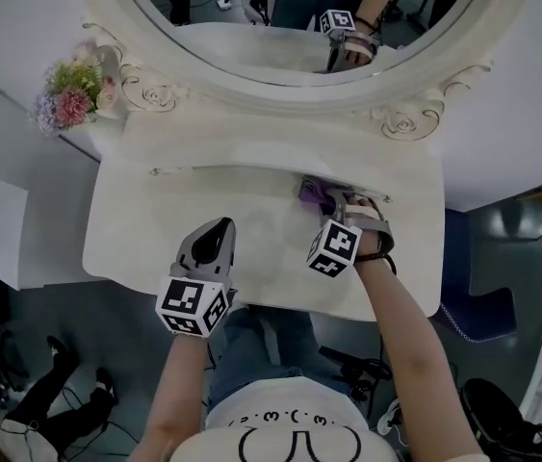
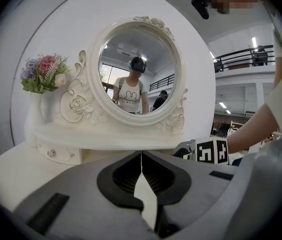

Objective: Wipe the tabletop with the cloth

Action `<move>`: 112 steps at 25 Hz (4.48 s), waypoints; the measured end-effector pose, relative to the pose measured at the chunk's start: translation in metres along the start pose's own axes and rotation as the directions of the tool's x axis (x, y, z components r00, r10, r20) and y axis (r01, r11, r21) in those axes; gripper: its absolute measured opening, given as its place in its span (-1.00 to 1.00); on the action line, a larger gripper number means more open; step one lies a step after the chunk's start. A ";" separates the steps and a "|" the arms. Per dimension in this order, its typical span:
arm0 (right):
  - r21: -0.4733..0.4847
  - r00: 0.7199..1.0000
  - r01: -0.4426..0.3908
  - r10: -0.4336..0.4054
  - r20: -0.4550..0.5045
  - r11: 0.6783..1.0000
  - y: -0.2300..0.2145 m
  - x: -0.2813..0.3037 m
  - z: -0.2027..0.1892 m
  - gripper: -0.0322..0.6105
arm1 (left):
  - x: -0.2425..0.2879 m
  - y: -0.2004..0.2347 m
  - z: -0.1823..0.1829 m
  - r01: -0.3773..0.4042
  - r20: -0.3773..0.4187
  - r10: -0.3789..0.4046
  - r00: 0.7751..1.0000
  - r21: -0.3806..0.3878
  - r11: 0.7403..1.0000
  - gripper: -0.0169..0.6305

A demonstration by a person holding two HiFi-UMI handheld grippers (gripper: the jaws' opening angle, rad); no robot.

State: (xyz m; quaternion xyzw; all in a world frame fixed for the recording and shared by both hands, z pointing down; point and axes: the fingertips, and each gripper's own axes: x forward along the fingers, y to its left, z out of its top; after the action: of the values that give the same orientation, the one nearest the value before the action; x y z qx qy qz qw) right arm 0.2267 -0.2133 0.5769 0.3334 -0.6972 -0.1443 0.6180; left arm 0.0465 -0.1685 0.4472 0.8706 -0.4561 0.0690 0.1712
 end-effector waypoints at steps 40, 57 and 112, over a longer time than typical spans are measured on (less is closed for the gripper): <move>0.176 0.822 -0.570 0.555 0.127 0.803 0.201 -0.154 0.005 -0.69 | -0.058 -0.091 -0.033 0.088 0.023 -0.088 0.996 -0.006 0.996 -0.94; 0.328 0.923 -0.360 0.282 0.262 0.874 0.074 -0.152 -0.039 -0.68 | -0.035 -0.106 -0.025 0.044 0.050 -0.042 0.998 -0.021 0.999 -0.94; 0.149 0.568 -0.820 0.819 0.084 0.553 0.195 -0.180 -0.090 -0.68 | -0.028 -0.161 -0.037 0.057 0.010 -0.057 0.998 -0.006 0.998 -0.94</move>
State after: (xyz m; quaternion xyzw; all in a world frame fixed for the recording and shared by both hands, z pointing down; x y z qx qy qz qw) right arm 0.2591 0.0651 0.5756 0.0225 -0.7834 0.2191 0.5812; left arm 0.1631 -0.0491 0.4356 0.8831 -0.4319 0.0584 0.1738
